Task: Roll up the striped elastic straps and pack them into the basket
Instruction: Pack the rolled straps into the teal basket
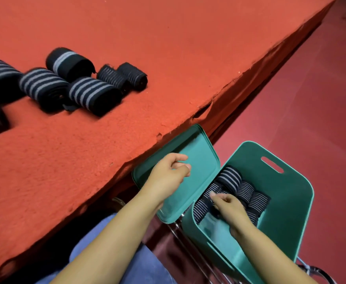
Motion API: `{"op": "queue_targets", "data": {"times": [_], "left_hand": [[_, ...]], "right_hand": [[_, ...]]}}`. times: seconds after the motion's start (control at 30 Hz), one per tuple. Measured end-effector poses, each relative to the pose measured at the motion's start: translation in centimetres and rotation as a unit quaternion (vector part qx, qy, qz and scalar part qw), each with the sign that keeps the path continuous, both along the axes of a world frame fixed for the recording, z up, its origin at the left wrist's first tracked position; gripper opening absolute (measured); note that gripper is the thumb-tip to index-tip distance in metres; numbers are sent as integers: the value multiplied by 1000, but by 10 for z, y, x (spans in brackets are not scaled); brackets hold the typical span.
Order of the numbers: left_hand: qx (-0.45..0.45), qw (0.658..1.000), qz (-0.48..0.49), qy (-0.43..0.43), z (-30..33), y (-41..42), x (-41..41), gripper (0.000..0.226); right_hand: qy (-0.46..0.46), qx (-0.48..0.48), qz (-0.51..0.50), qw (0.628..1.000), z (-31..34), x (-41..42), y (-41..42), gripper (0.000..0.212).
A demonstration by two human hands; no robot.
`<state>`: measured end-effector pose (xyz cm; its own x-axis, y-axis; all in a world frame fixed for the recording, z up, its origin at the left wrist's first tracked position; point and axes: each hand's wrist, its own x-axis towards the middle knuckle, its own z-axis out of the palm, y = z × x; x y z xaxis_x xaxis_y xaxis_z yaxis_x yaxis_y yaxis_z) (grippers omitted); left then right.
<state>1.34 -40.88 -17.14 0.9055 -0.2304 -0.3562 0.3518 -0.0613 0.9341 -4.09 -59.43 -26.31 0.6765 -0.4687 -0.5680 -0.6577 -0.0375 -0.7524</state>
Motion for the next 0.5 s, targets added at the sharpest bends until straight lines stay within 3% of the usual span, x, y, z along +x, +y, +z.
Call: {"op": "queue_targets", "data": {"times": [0.1, 0.23, 0.33, 0.5], "left_hand": [[-33, 999, 37, -11, 18, 17, 12, 16], [-86, 988, 122, -28, 41, 49, 32, 15], [-118, 970, 205, -45, 56, 83, 47, 13], [-132, 941, 309, -53, 70, 133, 68, 15]], "right_hand": [[-146, -99, 6, 984, 55, 23, 21, 27], [-303, -193, 50, 932, 106, 77, 61, 22], [-316, -174, 123, 925, 123, 127, 95, 26], [-265, -185, 244, 914, 133, 206, 158, 64]]}}
